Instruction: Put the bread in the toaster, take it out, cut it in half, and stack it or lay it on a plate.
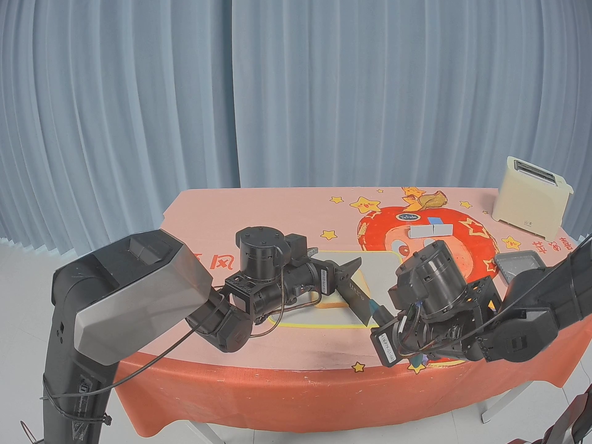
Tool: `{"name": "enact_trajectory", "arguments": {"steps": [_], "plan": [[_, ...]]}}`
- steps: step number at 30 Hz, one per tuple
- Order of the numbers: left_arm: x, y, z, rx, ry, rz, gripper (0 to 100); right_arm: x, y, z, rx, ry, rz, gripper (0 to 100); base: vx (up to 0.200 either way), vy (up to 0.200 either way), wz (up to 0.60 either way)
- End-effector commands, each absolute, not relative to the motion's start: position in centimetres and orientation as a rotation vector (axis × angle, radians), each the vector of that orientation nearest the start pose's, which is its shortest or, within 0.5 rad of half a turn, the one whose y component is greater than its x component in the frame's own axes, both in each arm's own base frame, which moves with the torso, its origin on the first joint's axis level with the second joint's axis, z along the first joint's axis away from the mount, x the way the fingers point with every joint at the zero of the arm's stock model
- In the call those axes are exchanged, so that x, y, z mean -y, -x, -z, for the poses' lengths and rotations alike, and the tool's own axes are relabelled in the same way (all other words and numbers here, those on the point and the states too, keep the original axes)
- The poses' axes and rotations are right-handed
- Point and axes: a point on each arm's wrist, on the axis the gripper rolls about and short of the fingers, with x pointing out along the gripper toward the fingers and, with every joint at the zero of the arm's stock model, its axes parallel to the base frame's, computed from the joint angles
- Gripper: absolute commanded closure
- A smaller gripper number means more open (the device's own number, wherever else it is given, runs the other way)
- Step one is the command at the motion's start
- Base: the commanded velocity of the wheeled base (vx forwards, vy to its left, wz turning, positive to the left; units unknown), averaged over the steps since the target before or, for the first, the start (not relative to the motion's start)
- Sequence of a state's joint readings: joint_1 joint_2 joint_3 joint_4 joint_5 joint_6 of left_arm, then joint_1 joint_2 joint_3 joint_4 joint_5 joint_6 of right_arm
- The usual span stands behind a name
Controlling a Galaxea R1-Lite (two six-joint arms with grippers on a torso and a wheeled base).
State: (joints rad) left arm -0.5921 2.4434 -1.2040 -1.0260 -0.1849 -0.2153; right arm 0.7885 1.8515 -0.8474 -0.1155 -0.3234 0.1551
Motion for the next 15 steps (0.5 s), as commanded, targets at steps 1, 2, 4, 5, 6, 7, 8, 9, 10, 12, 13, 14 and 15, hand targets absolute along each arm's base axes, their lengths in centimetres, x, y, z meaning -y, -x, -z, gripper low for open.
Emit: {"name": "enact_trajectory", "arguments": {"steps": [1,2,4,5,6,7,8,9,10,12,13,14,15], "plan": [[25.9,-37.5,-3.4,-0.296,0.158,0.75,0,-21.1,-22.0,-8.9,-0.838,0.351,-0.359,100,0.0,0.0,0.0],[25.9,-37.5,-3.4,-0.296,0.158,0.75,0,-21.1,-22.0,-8.9,-0.837,0.35,-0.36,100,0.0,0.0,0.0],[25.8,-37.4,-3.4,-0.298,0.158,0.749,0,-21.2,-22.1,-9.5,-0.818,0.338,-0.363,100,0.0,0.0,0.0],[25.8,-37.4,-3.4,-0.298,0.158,0.749,0,-21.3,-22.2,-9.7,-0.809,0.335,-0.363,100,0.0,0.0,0.0],[25.8,-37.4,-3.4,-0.301,0.157,0.749,0,-21.4,-22.3,-10.2,-0.793,0.323,-0.365,100,0.0,0.0,0.0],[25.9,-37.5,-3.3,-0.3,0.156,0.749,0,-21.4,-22.3,-10.7,-0.78,0.316,-0.368,100,0.0,0.0,0.0],[25.9,-37.5,-3.3,-0.3,0.156,0.749,0,-21.4,-22.3,-10.7,-0.78,0.316,-0.368,100,0.0,0.0,0.0],[25.9,-37.5,-3.1,-0.305,0.155,0.749,0,-21.3,-22.3,-11.8,-0.746,0.3,-0.377,100,0.0,0.0,0.0],[25.9,-37.5,-3.1,-0.306,0.155,0.748,0,-21.3,-22.3,-12.2,-0.733,0.291,-0.378,100,0.0,0.0,0.0],[25.9,-37.5,-2.8,-0.311,0.154,0.748,0,-21.4,-22.4,-12.8,-0.715,0.28,-0.381,100,0.0,0.0,0.0],[25.9,-37.6,-2.9,-0.31,0.154,0.748,0,-21.3,-22.4,-13.0,-0.71,0.277,-0.382,100,0.0,0.0,0.0],[25.9,-37.6,-2.9,-0.311,0.154,0.746,0,-21.3,-22.3,-13.1,-0.707,0.275,-0.382,100,0.0,0.0,0.0],[25.9,-37.6,-2.9,-0.312,0.155,0.747,0,-21.3,-22.3,-13.1,-0.707,0.274,-0.382,100,0.0,0.0,0.0]]}}
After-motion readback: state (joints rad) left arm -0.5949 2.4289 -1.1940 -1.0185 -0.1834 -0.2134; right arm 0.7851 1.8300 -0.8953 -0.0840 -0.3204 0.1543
